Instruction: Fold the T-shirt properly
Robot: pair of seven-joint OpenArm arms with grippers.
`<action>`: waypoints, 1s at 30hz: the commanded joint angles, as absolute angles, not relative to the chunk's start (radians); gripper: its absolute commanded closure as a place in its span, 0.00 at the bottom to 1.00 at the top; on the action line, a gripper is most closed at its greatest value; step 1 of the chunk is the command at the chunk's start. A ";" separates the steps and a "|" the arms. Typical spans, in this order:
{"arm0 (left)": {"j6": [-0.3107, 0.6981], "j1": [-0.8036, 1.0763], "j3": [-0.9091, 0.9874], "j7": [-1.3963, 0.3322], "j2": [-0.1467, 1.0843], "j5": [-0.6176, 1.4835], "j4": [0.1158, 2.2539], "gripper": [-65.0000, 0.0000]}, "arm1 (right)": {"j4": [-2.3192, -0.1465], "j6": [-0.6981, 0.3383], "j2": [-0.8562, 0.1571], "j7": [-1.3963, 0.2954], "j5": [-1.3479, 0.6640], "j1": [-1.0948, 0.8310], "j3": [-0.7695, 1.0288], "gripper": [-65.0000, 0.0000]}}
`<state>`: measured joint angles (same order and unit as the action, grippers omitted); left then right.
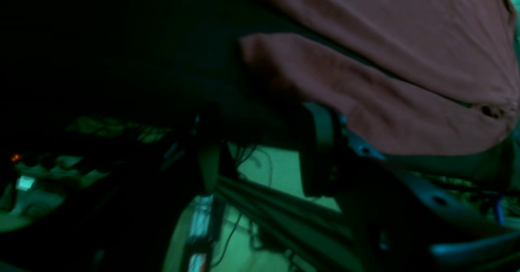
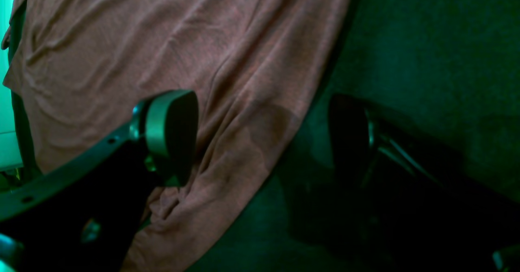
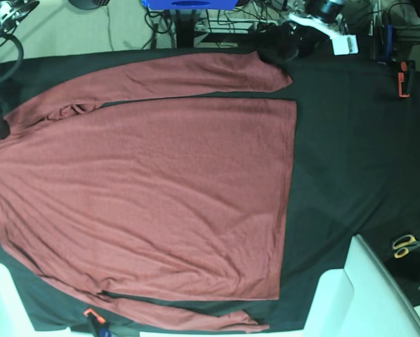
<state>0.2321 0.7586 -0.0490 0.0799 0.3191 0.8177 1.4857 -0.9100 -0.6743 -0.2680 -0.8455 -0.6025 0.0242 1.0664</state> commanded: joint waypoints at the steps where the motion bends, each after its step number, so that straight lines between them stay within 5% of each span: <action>1: 0.237 0.769 -0.054 0.101 0.328 0.825 1.494 0.53 | -0.928 -0.685 -0.292 -0.834 -0.622 0.028 1.069 0.27; 26: 0.236 0.618 -0.165 0.094 0.294 0.825 1.346 0.54 | -0.928 -0.687 -0.292 -0.834 -0.624 0.024 1.069 0.27; 28: 0.236 0.619 -0.165 0.094 0.294 0.826 1.346 0.63 | -0.928 -0.687 -0.292 -0.834 -0.624 0.024 1.069 0.27; 30: 0.232 0.619 -0.163 0.094 0.292 0.829 1.342 0.88 | -0.928 -0.687 -0.292 -0.834 -0.624 0.024 1.069 0.27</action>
